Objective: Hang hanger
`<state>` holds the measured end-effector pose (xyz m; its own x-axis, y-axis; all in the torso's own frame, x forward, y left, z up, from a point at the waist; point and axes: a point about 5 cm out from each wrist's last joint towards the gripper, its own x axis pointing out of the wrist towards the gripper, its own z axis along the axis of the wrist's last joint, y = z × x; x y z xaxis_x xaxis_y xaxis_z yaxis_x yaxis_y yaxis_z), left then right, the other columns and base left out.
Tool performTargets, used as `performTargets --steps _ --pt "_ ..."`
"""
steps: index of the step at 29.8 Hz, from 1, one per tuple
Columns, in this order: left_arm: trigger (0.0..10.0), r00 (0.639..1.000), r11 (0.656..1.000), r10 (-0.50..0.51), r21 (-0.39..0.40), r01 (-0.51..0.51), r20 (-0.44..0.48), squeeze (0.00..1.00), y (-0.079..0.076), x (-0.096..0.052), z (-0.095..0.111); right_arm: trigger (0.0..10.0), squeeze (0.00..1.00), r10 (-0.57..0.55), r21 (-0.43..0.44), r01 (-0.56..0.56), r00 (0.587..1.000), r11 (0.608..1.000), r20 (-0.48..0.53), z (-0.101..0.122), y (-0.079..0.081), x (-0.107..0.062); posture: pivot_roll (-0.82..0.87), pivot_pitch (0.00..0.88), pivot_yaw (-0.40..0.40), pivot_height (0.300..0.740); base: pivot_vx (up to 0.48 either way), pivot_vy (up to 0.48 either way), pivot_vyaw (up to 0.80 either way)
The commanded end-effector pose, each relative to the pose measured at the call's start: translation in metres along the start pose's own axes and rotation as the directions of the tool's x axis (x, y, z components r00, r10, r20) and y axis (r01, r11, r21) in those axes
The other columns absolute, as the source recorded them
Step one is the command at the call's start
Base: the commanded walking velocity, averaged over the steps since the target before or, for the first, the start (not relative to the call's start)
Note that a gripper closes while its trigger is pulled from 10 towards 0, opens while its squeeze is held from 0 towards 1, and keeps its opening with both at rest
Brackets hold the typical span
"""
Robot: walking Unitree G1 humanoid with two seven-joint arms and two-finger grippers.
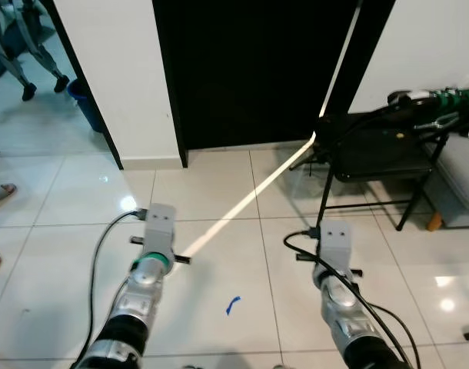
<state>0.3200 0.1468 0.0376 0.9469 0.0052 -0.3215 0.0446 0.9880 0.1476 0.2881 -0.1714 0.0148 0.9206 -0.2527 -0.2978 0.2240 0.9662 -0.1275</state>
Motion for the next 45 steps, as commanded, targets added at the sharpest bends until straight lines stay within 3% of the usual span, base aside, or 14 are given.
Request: performTargets --steps 1,4,6,10,11,18,21,25,28,29,34,40,44,45 --pt "10.0 1.000 1.000 -0.001 0.002 0.001 -0.003 0.00 0.002 0.000 -0.002 10.0 0.00 -0.023 0.004 0.023 1.000 1.000 -0.017 -0.004 -0.003 -0.002 -0.09 0.032 0.038 0.740 0.000 0.000 0.00" --pt "10.0 0.998 0.997 0.049 -0.055 -0.050 -0.028 0.00 0.004 -0.002 -0.009 10.0 0.00 0.008 0.047 -0.006 0.999 0.999 -0.047 -0.013 0.005 -0.007 -0.05 0.049 0.032 0.740 0.000 0.000 0.00" --pt "10.0 0.998 0.995 0.058 -0.073 -0.060 -0.040 0.00 -0.008 -0.007 -0.016 10.0 0.00 0.105 0.009 -0.105 0.988 0.994 -0.113 -0.028 0.022 -0.012 -0.01 0.032 0.026 0.740 0.000 0.000 0.00" --pt "10.0 0.998 0.997 0.045 -0.053 -0.047 -0.039 0.00 -0.016 -0.008 -0.017 10.0 0.00 0.180 -0.065 -0.186 0.980 0.980 -0.089 -0.021 0.033 -0.010 0.00 0.050 0.018 0.740 0.000 0.000 0.00" --pt "10.0 0.999 0.998 0.050 -0.028 -0.051 -0.022 0.00 -0.017 -0.008 -0.013 10.0 0.00 0.203 -0.089 -0.207 0.978 0.974 -0.057 -0.008 0.036 -0.003 0.02 0.060 0.004 0.740 0.000 0.000 0.00" --pt "10.0 0.996 0.991 0.090 -0.106 -0.088 0.017 0.00 0.001 -0.001 0.003 10.0 0.00 0.130 -0.056 -0.127 0.991 0.990 0.042 0.017 0.025 0.007 0.03 0.042 0.016 0.740 0.000 0.000 0.00" --pt "10.0 0.995 0.993 0.097 -0.072 -0.097 0.003 0.00 0.002 0.000 -0.001 10.0 0.00 0.102 -0.031 -0.101 0.994 0.994 0.030 0.011 0.018 0.006 0.02 0.051 0.026 0.740 0.000 0.000 0.00" --pt "10.0 0.996 0.991 0.093 -0.094 -0.092 0.004 0.00 0.004 -0.001 0.000 10.0 0.00 0.075 -0.019 -0.075 0.997 0.997 -0.009 0.000 0.012 0.003 0.01 0.031 0.021 0.740 0.000 0.000 0.00" --pt "10.0 0.997 0.994 0.067 -0.084 -0.070 -0.034 0.00 0.004 -0.001 -0.005 10.0 0.00 0.085 -0.034 -0.086 0.996 0.996 -0.023 -0.005 0.013 0.000 0.01 0.052 0.018 0.740 0.000 0.000 0.00" --pt "10.0 0.998 0.997 0.054 -0.044 -0.056 -0.032 0.00 0.003 -0.001 -0.005 10.0 0.00 0.091 -0.038 -0.092 0.995 0.995 -0.031 -0.007 0.013 0.000 0.02 0.040 0.011 0.740 0.000 0.000 0.00" --pt "10.0 0.999 0.998 0.048 0.035 -0.048 0.018 0.00 0.007 0.001 0.010 10.0 0.00 0.097 -0.032 -0.098 0.995 0.995 -0.030 -0.002 0.014 0.002 0.05 0.049 0.027 0.740 0.000 0.000 0.00" --pt "10.0 0.996 0.994 0.082 0.065 -0.084 0.040 0.00 0.015 0.003 0.022 10.0 0.00 0.064 -0.004 -0.064 0.998 0.998 -0.020 0.001 0.009 0.004 0.06 0.062 0.044 0.740 0.000 0.000 0.00" --pt "10.0 0.996 0.996 0.084 0.022 -0.084 0.021 0.00 0.016 0.002 0.014 10.0 0.00 0.059 -0.002 -0.059 0.997 0.998 -0.044 -0.005 0.010 0.001 0.04 0.063 0.032 0.740 0.000 0.000 0.00" --pt "10.0 0.998 0.998 0.066 0.008 -0.066 -0.018 0.00 0.012 -0.002 -0.003 10.0 0.00 0.068 -0.009 -0.069 0.995 0.998 -0.071 -0.014 0.014 -0.003 0.02 0.073 0.038 0.740 0.000 0.000 0.00"
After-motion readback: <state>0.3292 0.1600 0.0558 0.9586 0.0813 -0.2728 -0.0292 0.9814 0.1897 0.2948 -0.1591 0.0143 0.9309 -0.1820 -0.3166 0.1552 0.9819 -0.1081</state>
